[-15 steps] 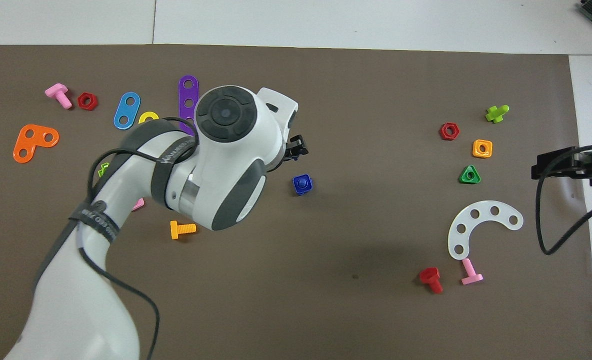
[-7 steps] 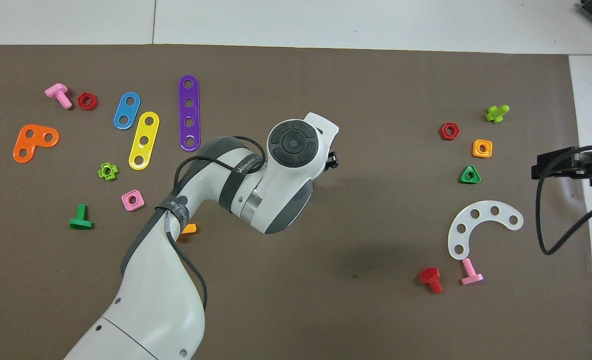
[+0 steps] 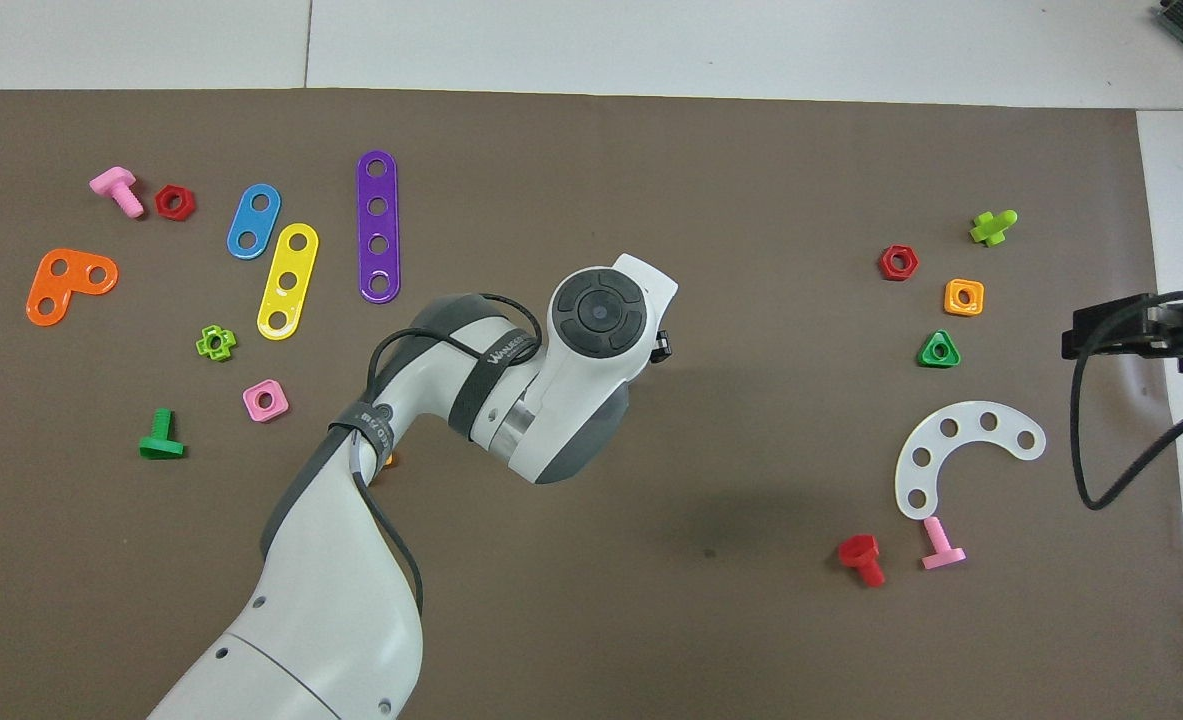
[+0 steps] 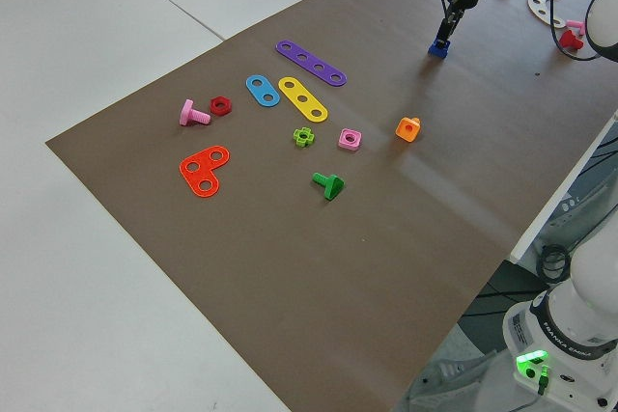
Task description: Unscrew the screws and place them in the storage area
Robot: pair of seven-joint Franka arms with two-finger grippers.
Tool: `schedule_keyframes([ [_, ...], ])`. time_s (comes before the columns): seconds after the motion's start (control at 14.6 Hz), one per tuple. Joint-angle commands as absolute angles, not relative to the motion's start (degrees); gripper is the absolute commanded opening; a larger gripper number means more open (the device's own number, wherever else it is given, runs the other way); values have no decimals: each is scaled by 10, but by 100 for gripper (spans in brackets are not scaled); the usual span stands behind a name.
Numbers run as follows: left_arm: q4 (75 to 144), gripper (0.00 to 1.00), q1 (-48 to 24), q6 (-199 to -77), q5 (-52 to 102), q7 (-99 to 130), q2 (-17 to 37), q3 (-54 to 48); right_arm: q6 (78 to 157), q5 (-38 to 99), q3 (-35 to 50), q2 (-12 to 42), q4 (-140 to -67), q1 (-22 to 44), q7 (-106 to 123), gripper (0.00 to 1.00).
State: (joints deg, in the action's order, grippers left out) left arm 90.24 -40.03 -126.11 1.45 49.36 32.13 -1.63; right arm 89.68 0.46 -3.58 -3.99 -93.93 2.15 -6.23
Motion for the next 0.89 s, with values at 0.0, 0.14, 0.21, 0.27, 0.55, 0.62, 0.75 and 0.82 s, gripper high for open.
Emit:
schedule_keyframes([
  [0.0,917,63,-412,-1277,4,496,314,-7,911,1,-33,-55,-959,14,-40,100],
  [0.14,918,60,-411,-1284,4,496,316,-7,911,1,-33,-55,-959,14,-40,100],
  [0.21,918,59,-411,-1285,-1,496,322,-7,911,1,-33,-55,-959,14,-40,100],
  [0.27,918,59,-411,-1286,-7,496,325,-8,911,1,-33,-56,-959,14,-40,100],
  [0.55,916,49,-409,-1284,-11,494,325,-8,911,1,-33,-56,-959,14,-40,100],
  [0.62,914,42,-406,-1284,-12,493,326,-8,911,1,-33,-56,-959,14,-40,100],
  [0.75,911,31,-403,-1282,-12,490,326,-8,911,1,-33,-56,-961,13,-40,100],
  [0.82,909,27,-403,-1280,-13,489,326,-8,911,1,-33,-57,-963,13,-40,100],
])
